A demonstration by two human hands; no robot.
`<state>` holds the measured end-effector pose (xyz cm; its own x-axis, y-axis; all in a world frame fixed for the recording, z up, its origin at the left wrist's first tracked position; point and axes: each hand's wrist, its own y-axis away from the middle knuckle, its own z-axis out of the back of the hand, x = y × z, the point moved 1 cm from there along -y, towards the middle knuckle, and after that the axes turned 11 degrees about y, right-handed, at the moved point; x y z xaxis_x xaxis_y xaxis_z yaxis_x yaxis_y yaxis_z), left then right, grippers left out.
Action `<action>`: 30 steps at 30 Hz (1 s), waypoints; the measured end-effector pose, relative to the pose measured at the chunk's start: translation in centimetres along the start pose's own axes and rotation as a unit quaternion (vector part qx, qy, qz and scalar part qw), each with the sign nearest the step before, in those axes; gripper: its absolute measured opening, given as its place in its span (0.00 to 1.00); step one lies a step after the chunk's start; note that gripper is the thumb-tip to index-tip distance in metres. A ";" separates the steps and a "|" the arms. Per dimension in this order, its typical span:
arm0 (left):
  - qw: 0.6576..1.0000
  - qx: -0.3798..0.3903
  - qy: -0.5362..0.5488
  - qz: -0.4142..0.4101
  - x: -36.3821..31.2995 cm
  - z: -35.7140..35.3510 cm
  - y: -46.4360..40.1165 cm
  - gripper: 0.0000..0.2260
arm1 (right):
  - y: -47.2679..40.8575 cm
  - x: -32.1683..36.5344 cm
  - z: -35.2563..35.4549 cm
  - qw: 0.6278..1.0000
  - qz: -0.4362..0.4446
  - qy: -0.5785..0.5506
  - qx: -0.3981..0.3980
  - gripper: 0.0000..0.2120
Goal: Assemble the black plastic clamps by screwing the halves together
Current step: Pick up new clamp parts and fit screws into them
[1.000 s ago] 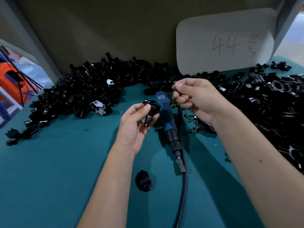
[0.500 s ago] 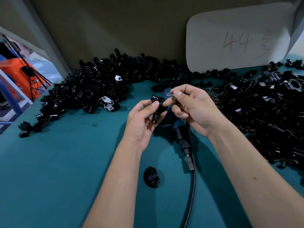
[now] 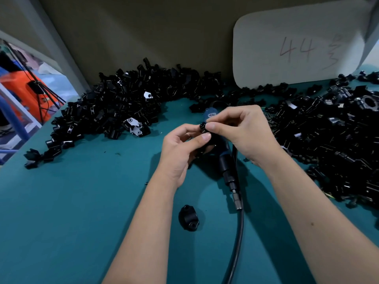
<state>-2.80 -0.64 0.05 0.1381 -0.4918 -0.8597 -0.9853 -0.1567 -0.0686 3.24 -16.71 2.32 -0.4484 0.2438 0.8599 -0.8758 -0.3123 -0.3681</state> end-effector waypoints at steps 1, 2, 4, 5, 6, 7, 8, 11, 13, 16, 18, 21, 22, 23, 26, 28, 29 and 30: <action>1.000 0.000 -0.017 -0.006 0.0 0.1 0.0 0.06 | 0.1 0.1 0.0 0.999 0.011 0.035 -0.003 0.03; 1.000 -0.001 -0.028 -0.010 0.0 0.1 0.0 0.06 | 0.1 0.2 -0.1 0.997 0.021 0.067 -0.010 0.02; 1.000 -0.011 -0.021 -0.008 -0.1 0.1 0.0 0.07 | 0.2 0.5 -0.4 0.994 0.030 0.107 -0.016 0.06; 1.000 -0.017 -0.007 -0.004 -0.1 0.0 0.0 0.08 | 0.2 0.5 -0.5 0.993 0.024 0.113 -0.010 0.12; 1.000 -0.024 0.008 0.000 -0.1 0.0 -0.1 0.08 | 0.1 0.5 -0.4 0.996 0.004 0.090 0.005 0.16; 0.999 -0.029 0.024 0.008 0.0 0.0 -0.1 0.07 | 0.0 0.6 -0.2 0.999 -0.032 0.032 0.023 0.17; 0.999 -0.033 0.040 0.018 -0.1 0.0 -0.2 0.05 | 0.0 0.6 0.0 0.996 -0.070 -0.038 0.041 0.15; 0.993 -0.041 0.097 0.052 -0.2 0.1 -0.2 0.06 | 0.3 0.8 0.7 0.981 -0.111 -0.136 0.078 0.21; 0.989 -0.044 0.127 0.061 -0.3 0.3 -0.2 0.09 | 0.5 0.7 1.0 0.979 -0.098 -0.159 0.078 0.24; 0.982 -0.059 0.170 0.063 -0.5 0.5 -0.2 0.08 | 0.5 0.8 1.1 0.972 -0.092 -0.210 0.059 0.19; 0.977 -0.070 0.192 0.065 -0.6 0.7 -0.3 0.05 | 0.5 0.6 0.9 0.966 -0.108 -0.233 0.032 0.12; 0.976 -0.067 0.196 0.068 -0.6 0.8 -0.2 0.06 | 0.6 0.6 0.7 0.970 -0.120 -0.210 -0.015 0.07; 0.976 -0.066 0.194 0.069 -0.6 0.8 -0.2 0.08 | 0.7 0.8 0.6 0.971 -0.119 -0.206 -0.021 0.06; 0.976 -0.064 0.194 0.070 -0.6 0.8 -0.2 0.09 | 0.7 0.9 0.5 0.970 -0.118 -0.210 -0.024 0.05; 0.978 -0.052 0.190 0.067 -0.7 0.6 0.0 0.18 | 0.8 1.2 0.5 0.967 -0.111 -0.228 -0.022 0.03; 0.981 -0.041 0.176 0.064 -0.6 0.4 0.0 0.20 | 0.9 1.3 0.4 0.968 -0.106 -0.226 -0.018 0.02; 0.983 -0.037 0.170 0.064 -0.6 0.4 0.0 0.20 | 0.9 1.4 0.4 0.969 -0.104 -0.224 -0.015 0.02; 0.984 -0.034 0.163 0.064 -0.5 0.3 0.0 0.20 | 0.9 1.4 0.4 0.969 -0.101 -0.224 -0.012 0.03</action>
<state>-2.91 -0.08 0.35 0.0491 -0.7587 -0.6496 -0.9891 -0.1275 0.0741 1.92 -16.99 3.30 -0.1487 -0.1269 0.9807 -0.9441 -0.2770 -0.1789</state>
